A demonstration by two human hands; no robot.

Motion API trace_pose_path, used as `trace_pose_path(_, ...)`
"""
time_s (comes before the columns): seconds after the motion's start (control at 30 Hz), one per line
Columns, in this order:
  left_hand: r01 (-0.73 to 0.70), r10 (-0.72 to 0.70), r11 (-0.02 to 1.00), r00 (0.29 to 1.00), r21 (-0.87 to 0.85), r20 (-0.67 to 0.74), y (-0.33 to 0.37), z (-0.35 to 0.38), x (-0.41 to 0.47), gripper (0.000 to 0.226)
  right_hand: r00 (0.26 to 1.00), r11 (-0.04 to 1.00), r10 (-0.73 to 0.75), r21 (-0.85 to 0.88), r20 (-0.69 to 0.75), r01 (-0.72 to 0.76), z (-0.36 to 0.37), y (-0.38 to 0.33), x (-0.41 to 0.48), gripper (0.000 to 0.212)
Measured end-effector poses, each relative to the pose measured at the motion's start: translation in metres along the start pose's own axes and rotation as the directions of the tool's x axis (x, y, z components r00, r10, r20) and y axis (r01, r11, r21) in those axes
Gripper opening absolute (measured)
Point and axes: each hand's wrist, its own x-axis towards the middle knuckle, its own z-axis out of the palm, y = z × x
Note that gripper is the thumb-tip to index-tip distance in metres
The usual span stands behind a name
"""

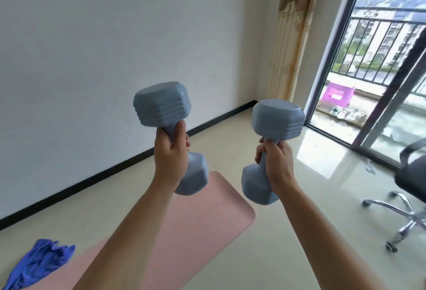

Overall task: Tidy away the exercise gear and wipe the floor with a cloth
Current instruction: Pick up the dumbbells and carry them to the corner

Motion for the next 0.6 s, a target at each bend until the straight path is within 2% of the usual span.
trace_pose_path(0.27, 0.027, -0.028, 1.000, 0.991, 0.005, 0.134, -0.011, 0.209, 0.030, 0.036, 1.000, 0.999, 0.005, -0.045, -0.028, -0.007, -0.136, -0.012, 0.154, 0.013)
trace_pose_path(0.4, 0.045, -0.052, 0.998, 0.982, 0.038, 0.179, -0.025, 0.284, 0.068, 0.035, 1.000, 1.000, 0.006, -0.031, -0.030, -0.007, -0.166, -0.003, 0.232, 0.022)
trace_pose_path(0.53, 0.087, -0.091, 0.996, 0.972, 0.029, 0.215, -0.060, 0.362, 0.118, 0.035, 0.998, 0.998, 0.057, -0.030, -0.024, -0.058, -0.179, 0.023, 0.319, 0.016)
trace_pose_path(0.6, 0.112, -0.113, 0.994, 0.963, 0.018, 0.244, -0.085, 0.406, 0.148, 0.033, 0.996, 0.996, 0.081, -0.039, -0.037, -0.082, -0.183, 0.043, 0.370, 0.020)
